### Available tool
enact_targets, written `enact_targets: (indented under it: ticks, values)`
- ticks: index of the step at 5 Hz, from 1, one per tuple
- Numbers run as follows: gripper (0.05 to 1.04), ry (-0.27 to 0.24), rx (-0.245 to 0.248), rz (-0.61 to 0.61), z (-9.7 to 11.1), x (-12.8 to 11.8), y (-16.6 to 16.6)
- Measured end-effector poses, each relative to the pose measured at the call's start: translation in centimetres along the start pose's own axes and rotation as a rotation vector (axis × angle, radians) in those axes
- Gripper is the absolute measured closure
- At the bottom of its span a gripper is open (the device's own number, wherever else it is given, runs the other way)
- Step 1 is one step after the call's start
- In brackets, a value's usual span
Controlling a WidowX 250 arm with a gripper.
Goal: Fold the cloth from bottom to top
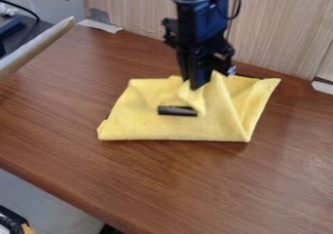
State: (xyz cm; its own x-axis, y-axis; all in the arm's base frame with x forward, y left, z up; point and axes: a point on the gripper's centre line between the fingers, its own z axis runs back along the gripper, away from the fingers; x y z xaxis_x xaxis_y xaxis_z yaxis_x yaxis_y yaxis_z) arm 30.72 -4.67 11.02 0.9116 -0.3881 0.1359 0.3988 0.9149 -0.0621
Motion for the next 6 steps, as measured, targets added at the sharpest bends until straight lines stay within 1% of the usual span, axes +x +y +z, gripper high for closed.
enact_targets:
  ticks: [1,2,3,4,5,6]
  values:
    - [1.027,0.035,0.001,0.021,-2.1,2.4,1.6]
    - [1.027,0.080,-0.004,0.028,-4.8,4.5,2.7]
    - [1.027,0.115,0.009,0.048,-6.8,5.8,3.8]
    - [1.027,0.106,0.036,0.060,-7.3,6.9,4.5]
    - [1.027,0.087,0.067,0.074,-7.5,7.2,4.9]
    - [1.028,0.093,0.090,0.092,-8.6,6.3,5.2]
